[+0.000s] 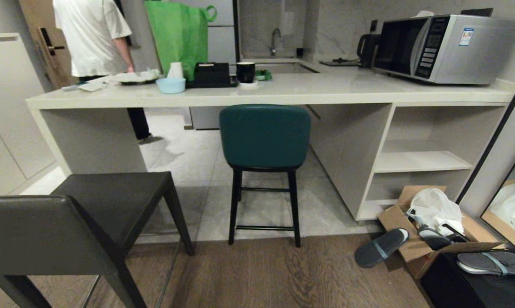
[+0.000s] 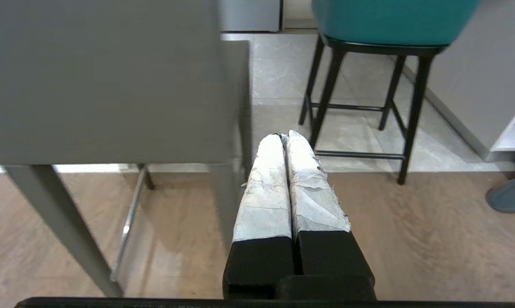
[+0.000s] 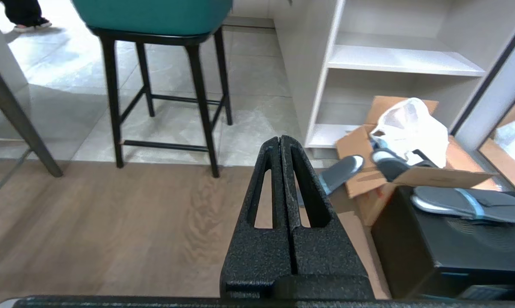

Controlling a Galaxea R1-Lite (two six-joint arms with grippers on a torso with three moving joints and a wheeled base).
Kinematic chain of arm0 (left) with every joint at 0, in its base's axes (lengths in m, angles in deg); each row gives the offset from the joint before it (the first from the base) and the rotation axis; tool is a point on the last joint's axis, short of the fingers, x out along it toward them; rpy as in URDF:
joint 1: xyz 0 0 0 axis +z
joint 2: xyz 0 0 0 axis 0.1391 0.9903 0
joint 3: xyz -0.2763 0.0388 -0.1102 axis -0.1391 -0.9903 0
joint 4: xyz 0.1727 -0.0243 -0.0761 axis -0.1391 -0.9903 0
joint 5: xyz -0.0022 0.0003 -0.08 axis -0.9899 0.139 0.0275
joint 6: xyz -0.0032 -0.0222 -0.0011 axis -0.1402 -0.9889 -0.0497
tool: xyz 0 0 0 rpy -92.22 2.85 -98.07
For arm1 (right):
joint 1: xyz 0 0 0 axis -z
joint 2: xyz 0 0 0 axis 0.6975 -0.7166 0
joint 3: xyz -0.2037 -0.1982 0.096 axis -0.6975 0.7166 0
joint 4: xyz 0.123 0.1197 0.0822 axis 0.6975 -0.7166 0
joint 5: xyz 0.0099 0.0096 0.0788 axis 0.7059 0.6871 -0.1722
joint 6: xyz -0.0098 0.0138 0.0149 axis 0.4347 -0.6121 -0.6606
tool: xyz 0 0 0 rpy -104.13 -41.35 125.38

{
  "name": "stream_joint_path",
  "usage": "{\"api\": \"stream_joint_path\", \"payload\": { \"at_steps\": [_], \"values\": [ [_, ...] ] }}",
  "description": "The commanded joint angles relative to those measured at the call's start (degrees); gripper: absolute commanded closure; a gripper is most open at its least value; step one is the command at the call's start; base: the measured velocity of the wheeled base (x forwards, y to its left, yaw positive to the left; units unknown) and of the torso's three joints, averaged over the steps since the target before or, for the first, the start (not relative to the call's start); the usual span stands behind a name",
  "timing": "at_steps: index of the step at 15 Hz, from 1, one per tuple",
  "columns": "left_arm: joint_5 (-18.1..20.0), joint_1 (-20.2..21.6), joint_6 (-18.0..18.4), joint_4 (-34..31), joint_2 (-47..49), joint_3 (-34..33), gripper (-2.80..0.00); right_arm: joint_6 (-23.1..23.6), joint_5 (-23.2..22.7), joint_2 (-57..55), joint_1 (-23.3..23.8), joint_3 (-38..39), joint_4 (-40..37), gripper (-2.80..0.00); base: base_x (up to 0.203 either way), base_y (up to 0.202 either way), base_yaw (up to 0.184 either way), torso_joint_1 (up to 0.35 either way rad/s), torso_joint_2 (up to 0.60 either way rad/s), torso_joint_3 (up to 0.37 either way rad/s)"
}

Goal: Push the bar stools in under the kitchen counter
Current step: Pull the blue chair out from under the dining table

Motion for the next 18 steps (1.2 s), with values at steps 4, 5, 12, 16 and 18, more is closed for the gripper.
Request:
{"api": "stream_joint_path", "payload": {
  "at_steps": [4,5,12,16,18],
  "values": [
    [0.0,0.0,-0.2,0.0,0.1,-0.2,0.0,0.0,0.0,-0.1,0.0,0.0,0.0,0.0,0.0,-0.19,0.003,0.003,0.0,0.002],
    [-0.1,-0.1,-0.4,0.0,0.1,-0.2,0.0,0.0,0.0,-0.1,0.0,0.0,0.0,0.0,0.0,-0.149,0.004,0.002,0.0,0.002],
    [0.0,0.0,-0.4,0.1,0.1,-0.2,0.0,0.0,0.0,-0.1,0.0,0.0,0.0,0.0,0.0,-0.012,0.0,0.0,0.0,0.001],
    [0.0,0.0,-0.4,0.0,0.1,-0.2,0.0,0.1,0.0,-0.1,0.0,0.0,0.0,0.0,0.164,0.0,0.0,0.001,0.0,0.003],
    [0.0,-0.1,-0.4,0.1,0.1,-0.2,0.0,0.1,0.0,-0.1,0.0,0.0,0.0,0.0,0.193,0.0,0.002,0.002,0.0,0.003]
  ]
}}
